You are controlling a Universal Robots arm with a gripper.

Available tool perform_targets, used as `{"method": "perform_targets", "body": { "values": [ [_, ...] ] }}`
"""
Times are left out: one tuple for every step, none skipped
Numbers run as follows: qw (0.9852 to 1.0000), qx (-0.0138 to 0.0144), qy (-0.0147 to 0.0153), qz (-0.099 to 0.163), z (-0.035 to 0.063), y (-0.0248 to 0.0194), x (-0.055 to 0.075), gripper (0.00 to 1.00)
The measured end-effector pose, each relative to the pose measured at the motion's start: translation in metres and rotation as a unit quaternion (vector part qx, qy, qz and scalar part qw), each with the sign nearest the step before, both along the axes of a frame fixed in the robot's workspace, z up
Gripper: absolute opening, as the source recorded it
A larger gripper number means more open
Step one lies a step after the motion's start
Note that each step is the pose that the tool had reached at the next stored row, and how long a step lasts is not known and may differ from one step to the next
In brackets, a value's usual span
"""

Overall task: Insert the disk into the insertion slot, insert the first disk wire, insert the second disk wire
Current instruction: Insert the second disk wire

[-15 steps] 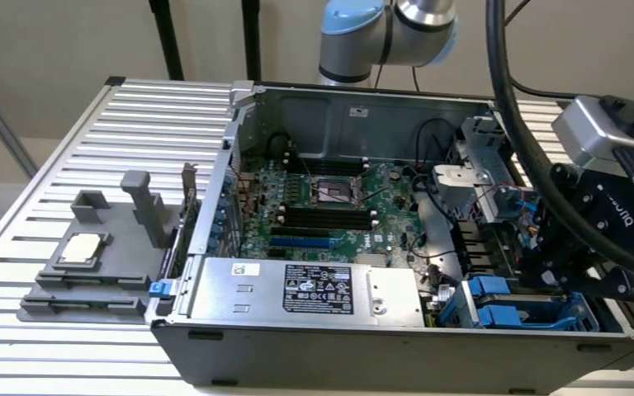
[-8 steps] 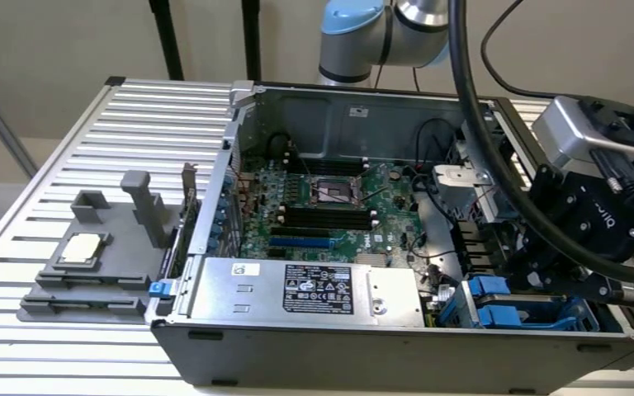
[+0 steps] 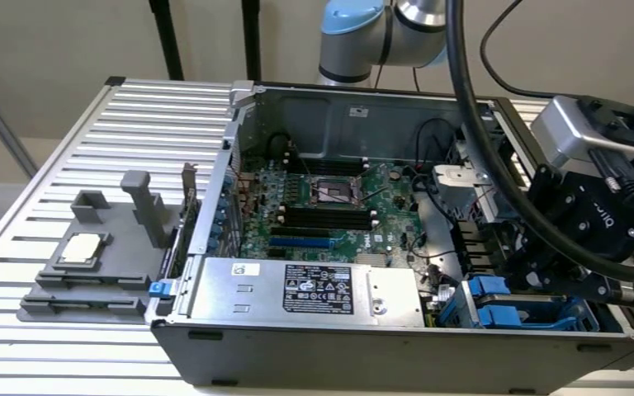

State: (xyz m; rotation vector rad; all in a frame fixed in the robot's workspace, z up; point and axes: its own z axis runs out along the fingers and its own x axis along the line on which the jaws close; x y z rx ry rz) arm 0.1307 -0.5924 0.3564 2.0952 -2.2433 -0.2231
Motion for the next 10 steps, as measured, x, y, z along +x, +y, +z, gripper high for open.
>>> {"method": "perform_targets", "body": {
  "values": [
    [1.0000,0.0000,0.0000,0.000,0.0000,0.0000,-0.0001,0.24],
    [1.0000,0.0000,0.0000,0.000,0.0000,0.0000,-0.0002,0.24],
    [1.0000,0.0000,0.0000,0.000,0.0000,0.0000,-0.0004,0.24],
    [1.0000,0.0000,0.0000,0.000,0.0000,0.0000,-0.0005,0.24],
    [1.0000,0.0000,0.0000,0.000,0.0000,0.0000,-0.0005,0.24],
    [1.0000,0.0000,0.0000,0.000,0.0000,0.0000,-0.0004,0.24],
    [1.0000,0.0000,0.0000,0.000,0.0002,0.0006,-0.0006,0.24],
    [1.0000,-0.0001,0.0000,0.000,0.0013,0.0017,-0.0006,0.24],
    [1.0000,-0.0001,0.0000,0.000,0.0035,0.0033,-0.0006,0.24],
    [1.0000,-0.0001,0.0000,0.000,0.0065,0.0053,-0.0006,0.24]
  ]
}}
